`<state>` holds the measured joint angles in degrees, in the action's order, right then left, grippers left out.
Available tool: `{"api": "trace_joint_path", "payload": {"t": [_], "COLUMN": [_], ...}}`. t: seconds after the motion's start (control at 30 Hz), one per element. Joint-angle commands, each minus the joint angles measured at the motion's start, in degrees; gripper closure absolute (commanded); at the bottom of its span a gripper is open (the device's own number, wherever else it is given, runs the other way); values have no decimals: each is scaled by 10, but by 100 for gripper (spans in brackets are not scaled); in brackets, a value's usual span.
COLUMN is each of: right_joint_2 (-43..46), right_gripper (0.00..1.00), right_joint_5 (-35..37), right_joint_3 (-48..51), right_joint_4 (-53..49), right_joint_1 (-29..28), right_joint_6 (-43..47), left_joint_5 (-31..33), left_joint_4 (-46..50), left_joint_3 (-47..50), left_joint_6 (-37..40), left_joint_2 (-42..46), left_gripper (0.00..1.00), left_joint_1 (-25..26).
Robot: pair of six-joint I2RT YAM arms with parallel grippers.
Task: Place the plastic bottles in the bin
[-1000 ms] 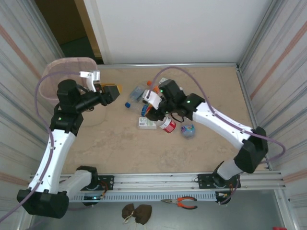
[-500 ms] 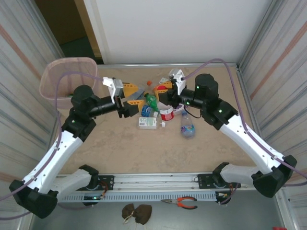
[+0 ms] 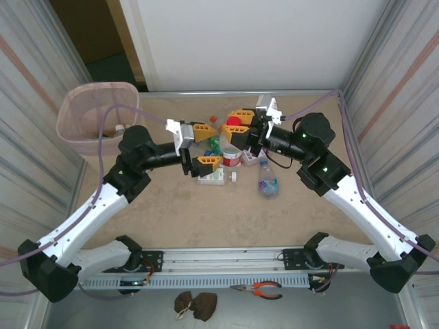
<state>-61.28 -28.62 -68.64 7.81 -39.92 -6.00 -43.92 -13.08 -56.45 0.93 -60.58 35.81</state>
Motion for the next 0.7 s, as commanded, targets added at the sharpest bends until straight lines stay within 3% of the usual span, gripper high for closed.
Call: {"api": "trace_joint_path", "payload": {"t": [0.0, 0.23, 0.67], "right_joint_2": [10, 3, 8], "right_gripper": [72, 75, 84], "right_joint_5": [-17, 8, 132], "right_joint_3": [-9, -32, -40], "right_joint_4": [48, 47, 43], "right_joint_1": [-11, -39, -66], "right_joint_6": [0, 23, 19], "left_joint_5": [-7, 4, 81], "left_joint_4": [-35, -27, -22], "left_joint_3": [-4, -9, -6], "left_joint_6": [20, 37, 72], "left_joint_2": [-8, -22, -27], "left_gripper": [18, 20, 28], "left_joint_1": [15, 29, 73]}}
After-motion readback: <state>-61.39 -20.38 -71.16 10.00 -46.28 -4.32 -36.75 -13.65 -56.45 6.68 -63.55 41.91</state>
